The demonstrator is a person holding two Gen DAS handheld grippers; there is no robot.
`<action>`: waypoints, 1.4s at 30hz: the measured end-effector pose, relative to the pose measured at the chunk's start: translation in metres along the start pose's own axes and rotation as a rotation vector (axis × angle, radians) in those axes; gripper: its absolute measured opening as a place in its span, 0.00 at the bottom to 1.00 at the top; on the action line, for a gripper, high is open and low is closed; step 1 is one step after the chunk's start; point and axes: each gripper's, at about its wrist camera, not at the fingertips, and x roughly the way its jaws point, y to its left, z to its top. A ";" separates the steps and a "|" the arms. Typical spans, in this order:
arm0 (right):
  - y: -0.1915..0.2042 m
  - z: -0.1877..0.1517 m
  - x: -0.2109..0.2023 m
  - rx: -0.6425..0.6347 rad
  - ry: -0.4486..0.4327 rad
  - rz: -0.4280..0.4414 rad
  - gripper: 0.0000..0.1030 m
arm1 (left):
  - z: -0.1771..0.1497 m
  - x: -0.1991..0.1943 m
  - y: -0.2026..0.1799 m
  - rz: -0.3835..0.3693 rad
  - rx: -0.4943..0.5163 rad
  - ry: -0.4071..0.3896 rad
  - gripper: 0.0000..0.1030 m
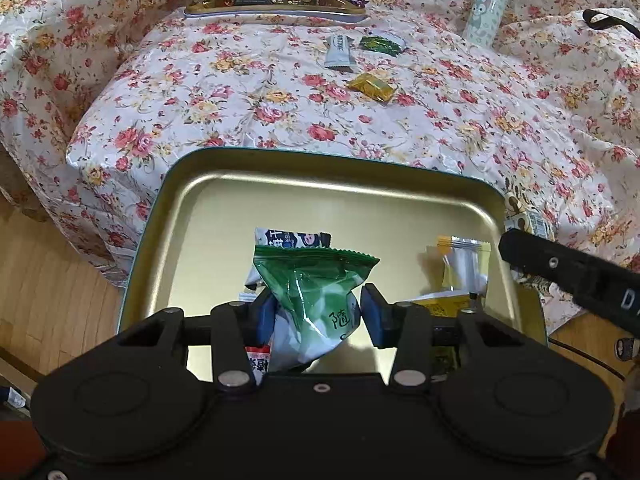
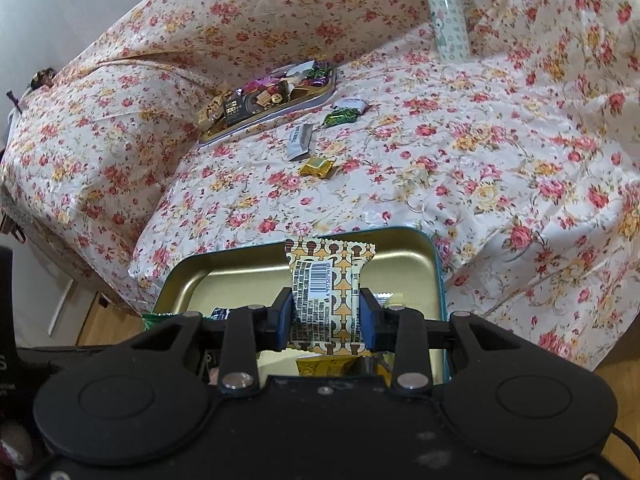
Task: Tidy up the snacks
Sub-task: 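Open the left gripper to drop the green bag while right releases leopard-print pack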
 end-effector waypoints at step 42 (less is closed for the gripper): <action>0.004 -0.022 -0.005 -0.288 0.093 -0.094 0.36 | 0.003 -0.013 -0.016 0.098 0.045 -0.118 0.58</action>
